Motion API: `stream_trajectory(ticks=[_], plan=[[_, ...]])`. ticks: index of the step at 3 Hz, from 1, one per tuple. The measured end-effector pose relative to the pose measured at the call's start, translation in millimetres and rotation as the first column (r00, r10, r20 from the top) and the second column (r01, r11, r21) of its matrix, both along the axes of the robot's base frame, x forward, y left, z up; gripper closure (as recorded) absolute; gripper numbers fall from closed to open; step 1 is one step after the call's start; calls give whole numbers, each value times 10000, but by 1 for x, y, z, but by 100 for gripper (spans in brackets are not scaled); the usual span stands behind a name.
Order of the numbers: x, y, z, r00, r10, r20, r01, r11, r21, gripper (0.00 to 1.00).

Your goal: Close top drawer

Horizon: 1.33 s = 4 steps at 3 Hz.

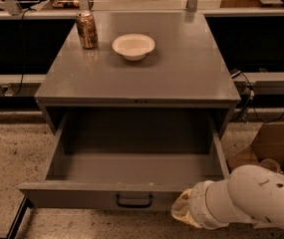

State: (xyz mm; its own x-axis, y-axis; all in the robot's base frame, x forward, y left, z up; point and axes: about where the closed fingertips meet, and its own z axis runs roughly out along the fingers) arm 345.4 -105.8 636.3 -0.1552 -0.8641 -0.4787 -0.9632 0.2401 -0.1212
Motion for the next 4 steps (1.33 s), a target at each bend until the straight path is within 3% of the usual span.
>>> stream_trajectory(ticks=[1,3,4], plan=[[18,2,-2,9998,-145,110,145,9999,18,100],[83,8,6,9976,-503,484,485,9981,382,100],[83,8,6,9976,-503,484,485,9981,382,100]])
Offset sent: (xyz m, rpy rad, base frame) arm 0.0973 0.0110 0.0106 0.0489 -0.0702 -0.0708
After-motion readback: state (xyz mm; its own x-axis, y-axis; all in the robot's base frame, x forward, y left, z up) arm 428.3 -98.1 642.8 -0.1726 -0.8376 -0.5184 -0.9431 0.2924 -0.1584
